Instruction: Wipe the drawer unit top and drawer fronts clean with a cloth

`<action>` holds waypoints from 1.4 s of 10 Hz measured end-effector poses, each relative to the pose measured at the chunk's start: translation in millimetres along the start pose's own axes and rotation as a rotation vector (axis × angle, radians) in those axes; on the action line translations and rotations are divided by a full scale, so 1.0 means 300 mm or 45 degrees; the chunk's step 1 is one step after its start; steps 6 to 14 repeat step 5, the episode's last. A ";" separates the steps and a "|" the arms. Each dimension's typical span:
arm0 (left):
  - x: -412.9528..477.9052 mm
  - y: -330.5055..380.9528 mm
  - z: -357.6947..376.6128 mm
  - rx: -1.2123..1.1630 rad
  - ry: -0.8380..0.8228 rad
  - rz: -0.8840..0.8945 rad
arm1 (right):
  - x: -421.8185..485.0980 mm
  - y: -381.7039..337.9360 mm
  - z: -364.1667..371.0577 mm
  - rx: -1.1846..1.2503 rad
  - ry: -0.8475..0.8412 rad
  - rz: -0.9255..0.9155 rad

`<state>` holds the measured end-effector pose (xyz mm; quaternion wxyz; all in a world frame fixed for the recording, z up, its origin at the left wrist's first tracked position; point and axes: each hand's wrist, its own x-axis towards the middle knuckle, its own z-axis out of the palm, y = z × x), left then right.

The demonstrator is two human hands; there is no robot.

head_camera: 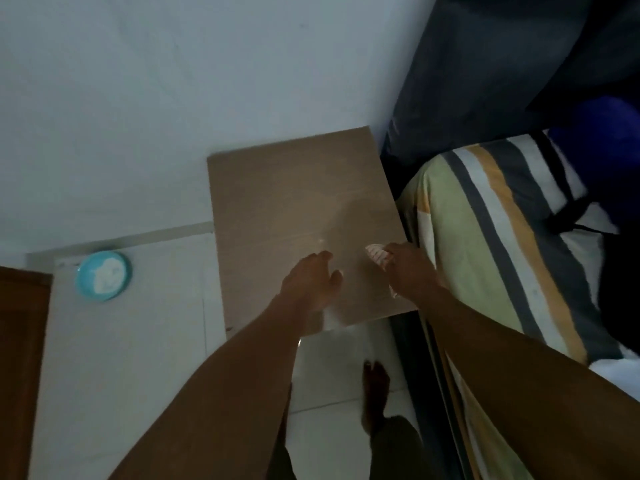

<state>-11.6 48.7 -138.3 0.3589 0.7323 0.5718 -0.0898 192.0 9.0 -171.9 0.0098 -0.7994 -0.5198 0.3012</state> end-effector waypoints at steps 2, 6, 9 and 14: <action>0.021 0.003 0.099 -0.089 0.059 -0.106 | 0.021 0.135 0.173 -0.298 -0.278 -0.115; -0.152 0.070 -0.069 -0.027 0.158 -0.167 | -0.040 0.068 -0.102 -0.263 -0.361 -0.312; -0.152 0.070 -0.069 -0.027 0.158 -0.167 | -0.040 0.068 -0.102 -0.263 -0.361 -0.312; -0.152 0.070 -0.069 -0.027 0.158 -0.167 | -0.040 0.068 -0.102 -0.263 -0.361 -0.312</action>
